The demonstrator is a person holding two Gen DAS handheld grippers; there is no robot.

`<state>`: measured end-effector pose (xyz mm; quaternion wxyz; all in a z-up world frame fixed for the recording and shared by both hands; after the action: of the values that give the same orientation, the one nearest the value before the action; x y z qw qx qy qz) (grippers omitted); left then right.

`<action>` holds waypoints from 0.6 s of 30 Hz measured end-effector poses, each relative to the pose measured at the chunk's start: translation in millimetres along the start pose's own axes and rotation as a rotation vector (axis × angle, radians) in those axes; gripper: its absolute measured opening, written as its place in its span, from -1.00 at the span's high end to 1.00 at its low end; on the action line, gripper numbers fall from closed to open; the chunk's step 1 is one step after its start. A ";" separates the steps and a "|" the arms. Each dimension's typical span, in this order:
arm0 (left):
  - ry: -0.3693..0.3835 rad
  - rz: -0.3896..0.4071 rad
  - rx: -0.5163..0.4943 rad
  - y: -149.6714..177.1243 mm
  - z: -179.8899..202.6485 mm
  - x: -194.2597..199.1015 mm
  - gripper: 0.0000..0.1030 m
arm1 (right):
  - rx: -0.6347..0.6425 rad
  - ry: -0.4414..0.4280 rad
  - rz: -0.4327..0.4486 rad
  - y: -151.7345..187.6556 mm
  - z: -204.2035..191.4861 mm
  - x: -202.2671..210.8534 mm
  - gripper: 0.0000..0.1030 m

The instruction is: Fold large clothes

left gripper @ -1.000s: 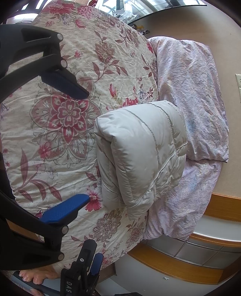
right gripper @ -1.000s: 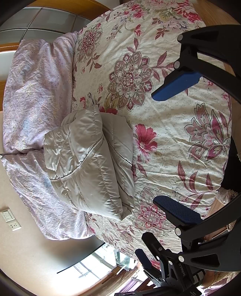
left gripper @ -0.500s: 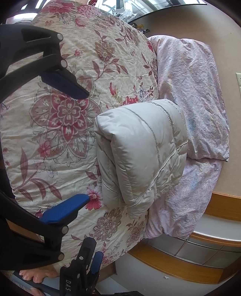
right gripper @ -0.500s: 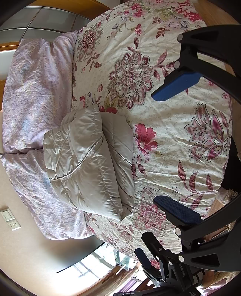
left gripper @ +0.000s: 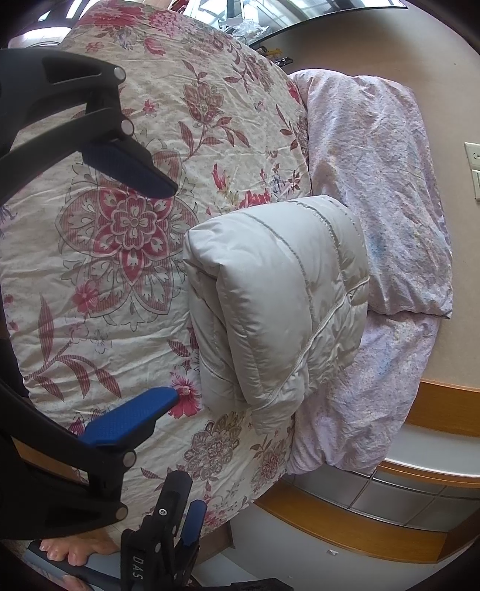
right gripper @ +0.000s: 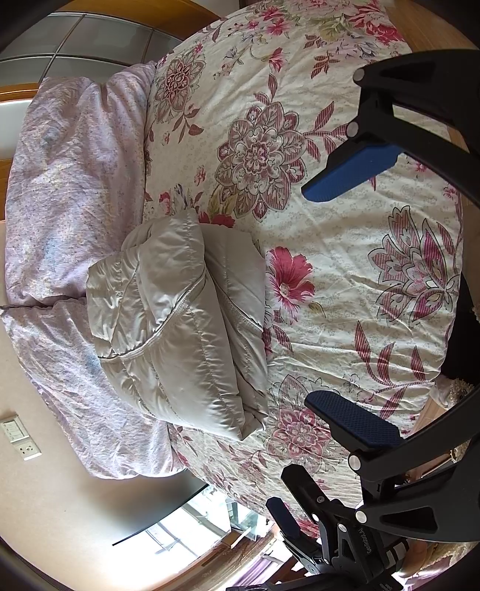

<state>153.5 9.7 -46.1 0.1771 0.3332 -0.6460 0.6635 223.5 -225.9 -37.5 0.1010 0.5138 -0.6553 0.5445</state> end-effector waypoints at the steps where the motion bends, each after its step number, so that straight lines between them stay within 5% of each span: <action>1: -0.001 0.000 0.001 -0.2 0.4 -0.3 -0.96 | 0.000 0.000 0.000 -0.1 0.2 0.0 -0.97; 18: 0.000 -0.007 -0.002 0.5 0.7 -2.9 -0.96 | -0.001 -0.001 -0.001 0.0 -0.1 -0.6 -0.97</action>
<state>155.4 9.5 -48.5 0.1800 0.3352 -0.6456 0.6622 223.7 -225.4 -37.9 0.1012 0.5145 -0.6552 0.5438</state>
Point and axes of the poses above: each gripper's, at about its wrist camera, not at the fingertips, and x roughly against the way its jaws point, z to its right, y to its underside, the point moved 2 cm from there along -x, roughly the way its jaws point, and after that the axes turned 12 degrees about -y, right-handed, at the moved point
